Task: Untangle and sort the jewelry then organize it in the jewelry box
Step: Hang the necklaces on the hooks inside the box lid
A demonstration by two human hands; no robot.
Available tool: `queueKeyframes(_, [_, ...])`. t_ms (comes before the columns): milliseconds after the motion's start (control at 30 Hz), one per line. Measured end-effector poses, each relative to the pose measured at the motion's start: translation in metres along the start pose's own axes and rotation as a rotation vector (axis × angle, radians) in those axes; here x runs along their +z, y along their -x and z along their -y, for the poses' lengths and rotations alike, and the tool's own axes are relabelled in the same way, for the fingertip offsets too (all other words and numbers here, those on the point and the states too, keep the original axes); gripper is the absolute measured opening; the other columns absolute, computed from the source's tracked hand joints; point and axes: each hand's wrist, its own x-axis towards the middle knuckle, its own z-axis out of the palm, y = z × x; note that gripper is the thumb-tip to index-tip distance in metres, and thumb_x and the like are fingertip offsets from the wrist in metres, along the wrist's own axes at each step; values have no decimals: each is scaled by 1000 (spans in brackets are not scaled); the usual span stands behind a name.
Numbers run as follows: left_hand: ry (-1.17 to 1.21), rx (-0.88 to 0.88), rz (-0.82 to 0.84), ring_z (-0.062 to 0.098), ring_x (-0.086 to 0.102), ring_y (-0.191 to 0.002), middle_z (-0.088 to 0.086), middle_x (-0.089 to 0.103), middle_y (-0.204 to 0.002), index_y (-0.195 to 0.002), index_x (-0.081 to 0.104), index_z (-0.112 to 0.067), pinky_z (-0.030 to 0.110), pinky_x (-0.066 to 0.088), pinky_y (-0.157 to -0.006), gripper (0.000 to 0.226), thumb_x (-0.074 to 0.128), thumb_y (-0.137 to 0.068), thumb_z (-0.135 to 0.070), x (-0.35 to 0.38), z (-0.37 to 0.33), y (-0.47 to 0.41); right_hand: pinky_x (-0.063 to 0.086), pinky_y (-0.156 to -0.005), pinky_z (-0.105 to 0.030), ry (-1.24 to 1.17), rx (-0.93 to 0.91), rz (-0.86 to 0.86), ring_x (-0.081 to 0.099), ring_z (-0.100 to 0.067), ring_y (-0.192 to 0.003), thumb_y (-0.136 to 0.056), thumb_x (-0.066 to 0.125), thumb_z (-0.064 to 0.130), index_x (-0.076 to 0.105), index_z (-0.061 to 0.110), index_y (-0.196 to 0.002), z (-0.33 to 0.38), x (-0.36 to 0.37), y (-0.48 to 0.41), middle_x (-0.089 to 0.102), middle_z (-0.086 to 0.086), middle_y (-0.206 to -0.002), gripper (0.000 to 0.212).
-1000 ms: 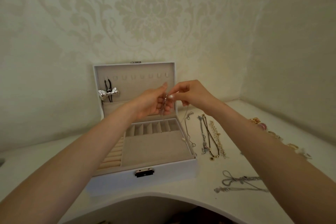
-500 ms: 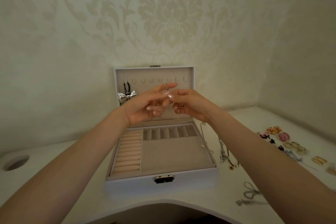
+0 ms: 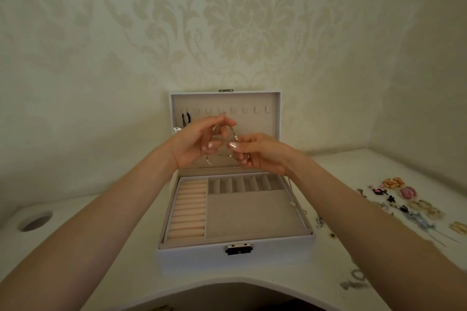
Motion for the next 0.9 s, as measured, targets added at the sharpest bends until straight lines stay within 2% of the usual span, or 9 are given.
queueKeyframes(67, [-16,29,-91,2,37,-39,-5,53,-62,-92,59,-9,13,26,-36,13,50,-91,-18,-3,2,-2,33,-51,-18,-3,-23,-50,41,-9,-54,-76,67,21,64,13,-74,0,-1,-1,52,2,-60,8])
queueKeyframes(200, [-76,108,-276,4,45,-45,-1,56,-65,-96,62,-10,14,36,-42,11,54,-91,-5,-5,6,-1,25,-45,-19,-83,-108,-182,36,-8,-49,-90,59,20,62,11,-79,5,-2,-4,48,2,-54,14])
queueKeyframes(333, [-250,102,-280,5,48,-48,-4,58,-60,-94,64,-10,15,39,-47,7,59,-89,-11,-5,9,7,34,-48,-16,-220,-173,-162,44,-7,-58,-85,58,22,60,14,-73,10,5,-9,63,2,-70,15])
queueKeyframes(467, [-287,82,-300,5,50,-46,-5,53,-52,-80,63,-9,16,42,-47,16,55,-93,-13,-5,11,11,32,-45,-16,-306,-138,-200,39,-7,-54,-93,53,17,63,10,-80,7,13,-18,51,3,-59,17])
queueKeyframes(567, [-193,141,-425,8,56,-50,-1,55,-59,-81,64,-7,19,49,-50,13,57,-92,-12,-12,9,10,34,-45,-18,-132,-108,-304,40,-7,-50,-89,62,16,67,7,-87,4,15,-27,49,2,-56,10])
queueKeyframes(667, [-126,228,-604,9,56,-47,7,56,-63,-80,63,-4,20,50,-48,10,61,-89,-6,-17,10,5,38,-44,-18,10,-131,-447,44,-8,-46,-83,72,13,68,8,-80,8,20,-35,55,1,-54,7])
queueKeyframes(800, [-327,334,-861,6,55,-44,7,59,-64,-72,58,-13,19,48,-44,19,64,-87,-4,-20,10,-7,36,-41,-17,112,-200,-599,45,-6,-40,-82,73,13,64,10,-71,18,35,-52,58,-1,-54,14])
queueKeyframes(900, [-520,399,-1013,14,65,-56,4,65,-67,-70,56,-20,34,55,-60,20,67,-83,-11,-26,8,-15,41,-48,-21,236,-259,-744,46,-4,-41,-81,71,13,60,16,-59,26,43,-70,58,0,-51,25])
